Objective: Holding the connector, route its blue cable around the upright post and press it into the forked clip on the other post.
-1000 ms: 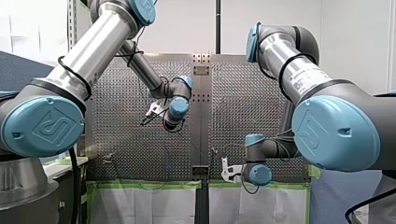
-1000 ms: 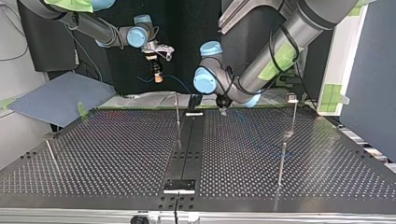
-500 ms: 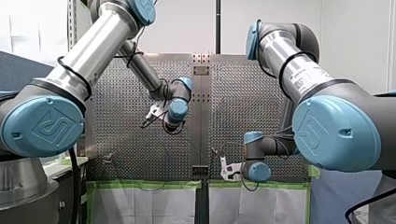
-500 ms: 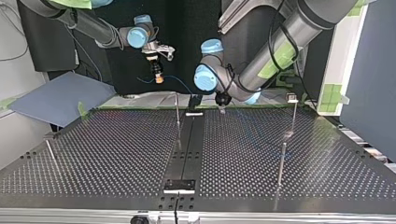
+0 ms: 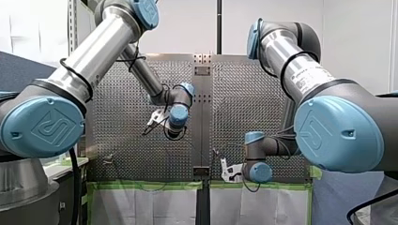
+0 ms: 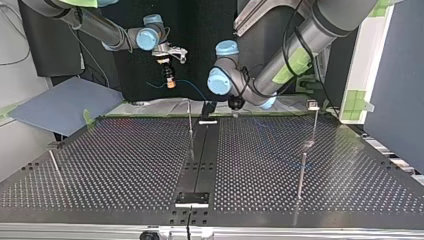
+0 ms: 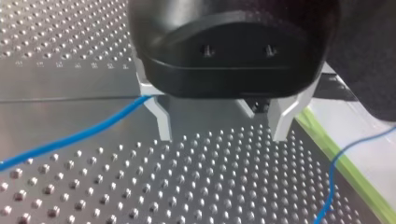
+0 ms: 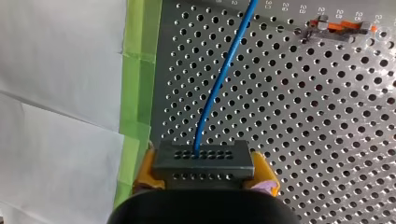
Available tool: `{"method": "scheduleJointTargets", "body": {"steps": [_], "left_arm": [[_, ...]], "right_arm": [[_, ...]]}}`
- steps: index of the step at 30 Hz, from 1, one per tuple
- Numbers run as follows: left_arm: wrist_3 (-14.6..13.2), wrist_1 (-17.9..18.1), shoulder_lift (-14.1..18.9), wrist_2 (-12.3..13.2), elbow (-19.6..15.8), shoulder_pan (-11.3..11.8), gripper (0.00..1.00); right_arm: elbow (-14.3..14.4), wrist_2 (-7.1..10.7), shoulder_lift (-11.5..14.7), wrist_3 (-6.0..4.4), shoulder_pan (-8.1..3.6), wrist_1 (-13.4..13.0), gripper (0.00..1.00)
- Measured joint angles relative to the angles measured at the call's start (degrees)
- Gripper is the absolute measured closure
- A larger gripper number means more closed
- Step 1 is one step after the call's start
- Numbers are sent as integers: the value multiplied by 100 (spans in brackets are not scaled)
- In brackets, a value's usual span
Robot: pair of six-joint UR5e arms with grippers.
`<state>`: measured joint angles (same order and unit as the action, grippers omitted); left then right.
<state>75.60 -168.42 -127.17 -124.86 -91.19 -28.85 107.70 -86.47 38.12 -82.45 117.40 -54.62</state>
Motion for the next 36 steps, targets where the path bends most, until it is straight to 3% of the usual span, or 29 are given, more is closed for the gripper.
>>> {"method": "scheduleJointTargets", "body": {"steps": [11,25,31,36], "left_arm": [[199,159,-311,245,-40,-41,0],[561,598,-495,603,-253,-62,0],[804,883,-555,752,-460,-79,0],[901,1135,-794,872,-488,-184,0]], "right_arm": [[79,37,205,-8,15,-63,100],[80,410,205,-12,109,-88,100],[76,426,203,-10,133,-80,100],[69,426,202,-11,136,-84,100]]}}
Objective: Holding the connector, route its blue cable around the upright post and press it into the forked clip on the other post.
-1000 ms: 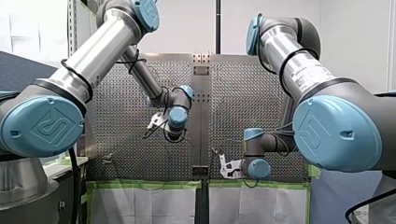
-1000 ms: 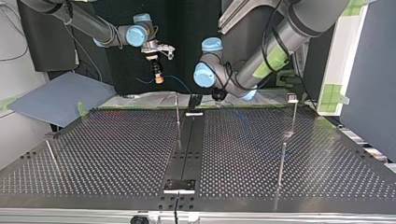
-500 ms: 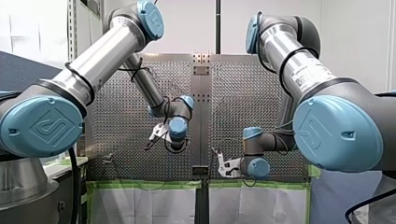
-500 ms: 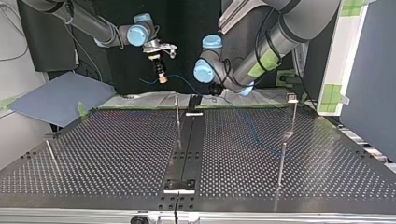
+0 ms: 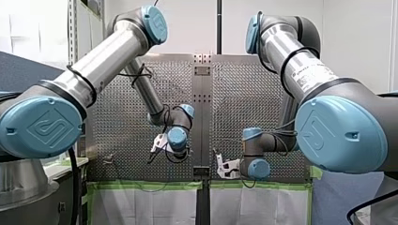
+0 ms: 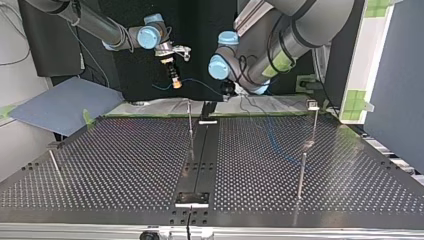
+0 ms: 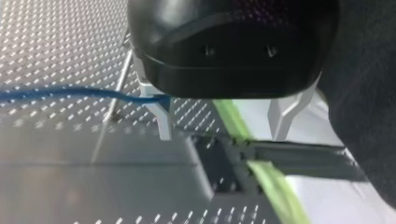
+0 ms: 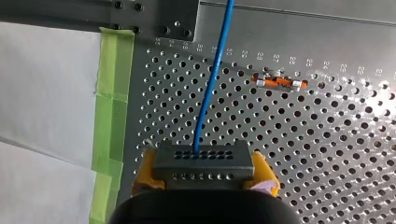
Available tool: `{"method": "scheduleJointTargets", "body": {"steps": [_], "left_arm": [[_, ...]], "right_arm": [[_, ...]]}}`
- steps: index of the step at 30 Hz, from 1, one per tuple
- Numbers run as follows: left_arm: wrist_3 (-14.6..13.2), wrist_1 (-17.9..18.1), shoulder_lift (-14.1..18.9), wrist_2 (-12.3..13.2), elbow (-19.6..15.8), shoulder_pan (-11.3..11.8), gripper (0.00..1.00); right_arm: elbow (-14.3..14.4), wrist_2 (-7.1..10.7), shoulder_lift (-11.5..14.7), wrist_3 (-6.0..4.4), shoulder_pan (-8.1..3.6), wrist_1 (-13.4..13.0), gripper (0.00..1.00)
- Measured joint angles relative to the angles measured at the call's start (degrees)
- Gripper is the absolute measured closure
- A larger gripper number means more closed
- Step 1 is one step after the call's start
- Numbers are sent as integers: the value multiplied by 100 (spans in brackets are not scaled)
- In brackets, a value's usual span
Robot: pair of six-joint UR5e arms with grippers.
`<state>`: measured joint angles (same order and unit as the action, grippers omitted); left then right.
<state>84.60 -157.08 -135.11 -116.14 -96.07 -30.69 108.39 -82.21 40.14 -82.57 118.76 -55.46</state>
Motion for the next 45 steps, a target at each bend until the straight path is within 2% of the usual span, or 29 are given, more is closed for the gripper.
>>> {"method": "scheduleJointTargets", "body": {"steps": [6,14,22,32,39,45], "left_arm": [[200,271,-206,192,57,-120,0],[462,516,-234,320,73,-204,0],[712,652,-238,238,74,-292,0],[977,817,-259,55,75,-466,0],[1235,938,-557,1,221,-573,0],[1382,1031,-618,-129,347,-636,0]], "right_arm": [[-4,-17,1,-19,-7,-4,100],[-48,-150,3,-41,-46,-2,100],[-95,-226,2,-86,-73,-7,100],[-115,-234,1,-94,-90,1,100],[-167,-212,1,-76,-107,51,100],[-252,-207,0,-65,-128,135,100]]}}
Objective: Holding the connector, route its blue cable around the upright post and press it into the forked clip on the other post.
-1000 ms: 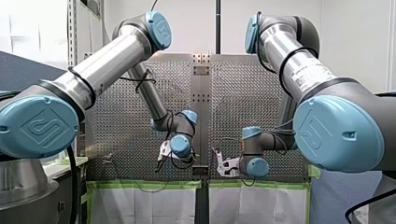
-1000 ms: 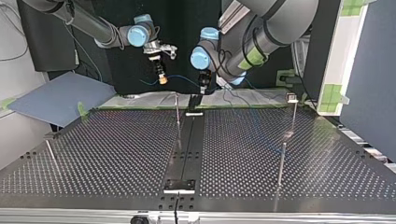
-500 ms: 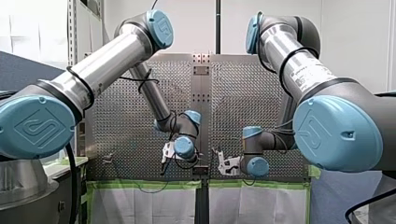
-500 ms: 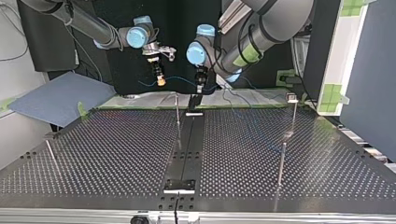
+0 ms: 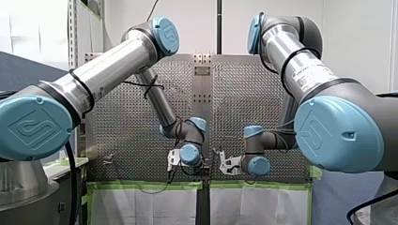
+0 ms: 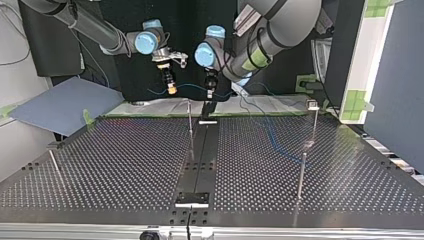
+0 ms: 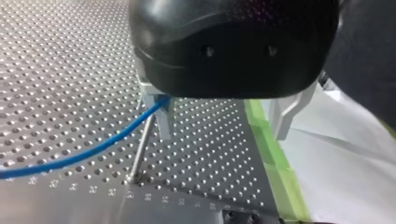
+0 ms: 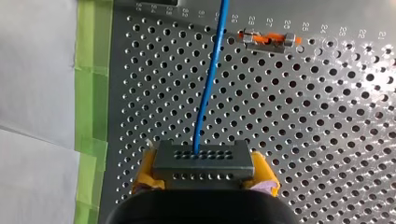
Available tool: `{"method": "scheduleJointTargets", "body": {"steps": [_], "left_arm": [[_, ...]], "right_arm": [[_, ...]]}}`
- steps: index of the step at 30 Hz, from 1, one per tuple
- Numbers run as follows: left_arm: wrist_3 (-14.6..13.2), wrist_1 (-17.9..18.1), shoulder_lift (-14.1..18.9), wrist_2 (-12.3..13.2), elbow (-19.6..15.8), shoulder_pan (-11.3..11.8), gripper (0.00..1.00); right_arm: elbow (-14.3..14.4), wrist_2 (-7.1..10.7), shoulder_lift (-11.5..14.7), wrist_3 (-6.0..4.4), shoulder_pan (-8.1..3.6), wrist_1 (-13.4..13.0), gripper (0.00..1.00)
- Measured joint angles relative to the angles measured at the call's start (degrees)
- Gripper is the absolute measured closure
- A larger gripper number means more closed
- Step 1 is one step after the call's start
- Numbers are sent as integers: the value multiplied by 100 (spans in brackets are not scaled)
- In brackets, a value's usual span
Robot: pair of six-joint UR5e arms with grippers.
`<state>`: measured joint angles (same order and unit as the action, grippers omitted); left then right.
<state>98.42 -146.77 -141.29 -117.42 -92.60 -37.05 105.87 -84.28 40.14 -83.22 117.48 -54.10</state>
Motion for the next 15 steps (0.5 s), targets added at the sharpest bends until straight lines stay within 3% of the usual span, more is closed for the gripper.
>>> {"method": "scheduleJointTargets", "body": {"steps": [1,3,4,5,9,10,11,12,14,15], "left_arm": [[6,15,-2,-20,6,-9,0],[15,65,-2,-60,13,-21,13],[15,90,-1,-72,15,-23,13],[13,116,-1,-83,17,-26,28],[15,181,-3,-96,16,-45,38],[14,185,-3,-104,16,-50,61],[11,188,-2,-117,16,-55,70],[5,192,-2,-132,16,-62,70],[-2,199,-3,-151,16,-71,89],[-4,203,-4,-161,15,-77,89]], "right_arm": [[-7,1,0,2,-3,10,100],[-13,3,1,3,-11,15,100],[-14,4,1,2,-17,15,100],[-15,5,1,1,-21,13,100],[-16,3,0,-1,-39,-6,100],[-16,3,0,2,-42,-4,100],[-17,4,0,5,-43,-1,100],[-17,5,0,7,-43,2,100],[-17,6,0,15,-49,8,100],[-17,6,0,18,-52,10,100]]}}
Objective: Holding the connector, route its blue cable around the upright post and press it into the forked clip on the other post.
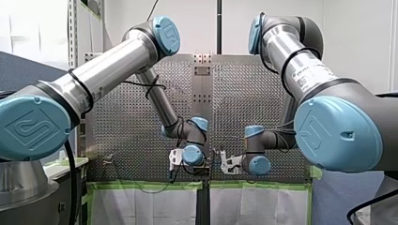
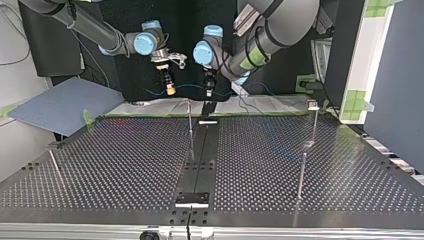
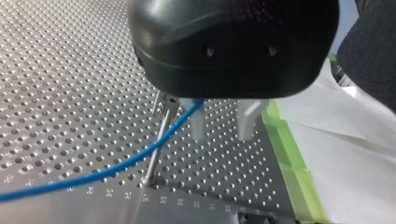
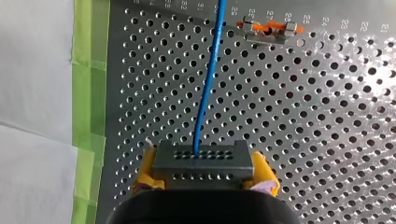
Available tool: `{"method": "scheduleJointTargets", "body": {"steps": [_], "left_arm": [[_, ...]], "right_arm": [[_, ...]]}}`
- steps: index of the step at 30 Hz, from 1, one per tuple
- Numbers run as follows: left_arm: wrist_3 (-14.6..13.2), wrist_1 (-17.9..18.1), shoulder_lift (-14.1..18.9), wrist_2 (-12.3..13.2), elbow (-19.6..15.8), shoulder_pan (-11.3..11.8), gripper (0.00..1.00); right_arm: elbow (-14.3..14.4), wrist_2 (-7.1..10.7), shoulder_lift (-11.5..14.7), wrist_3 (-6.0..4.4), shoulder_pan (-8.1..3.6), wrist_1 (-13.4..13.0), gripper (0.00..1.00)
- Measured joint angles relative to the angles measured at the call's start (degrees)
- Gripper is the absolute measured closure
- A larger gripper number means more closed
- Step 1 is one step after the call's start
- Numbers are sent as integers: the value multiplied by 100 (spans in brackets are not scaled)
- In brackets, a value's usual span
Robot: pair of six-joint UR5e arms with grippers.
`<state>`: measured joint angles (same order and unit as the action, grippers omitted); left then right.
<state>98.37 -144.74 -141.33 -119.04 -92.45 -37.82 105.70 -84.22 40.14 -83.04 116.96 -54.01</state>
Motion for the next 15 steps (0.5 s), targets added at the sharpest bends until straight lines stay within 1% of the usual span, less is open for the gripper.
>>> {"method": "scheduleJointTargets", "body": {"steps": [2,3,9,15], "left_arm": [[-5,6,-1,-10,0,-14,89],[-10,10,-1,-17,0,-23,86],[-7,82,0,-64,0,-97,86],[5,227,-1,-126,0,-193,86]], "right_arm": [[0,-1,0,8,-8,2,100],[0,-3,0,11,-13,3,100],[0,-13,0,15,-52,-25,100],[0,-16,-1,-1,-114,-128,100]]}}
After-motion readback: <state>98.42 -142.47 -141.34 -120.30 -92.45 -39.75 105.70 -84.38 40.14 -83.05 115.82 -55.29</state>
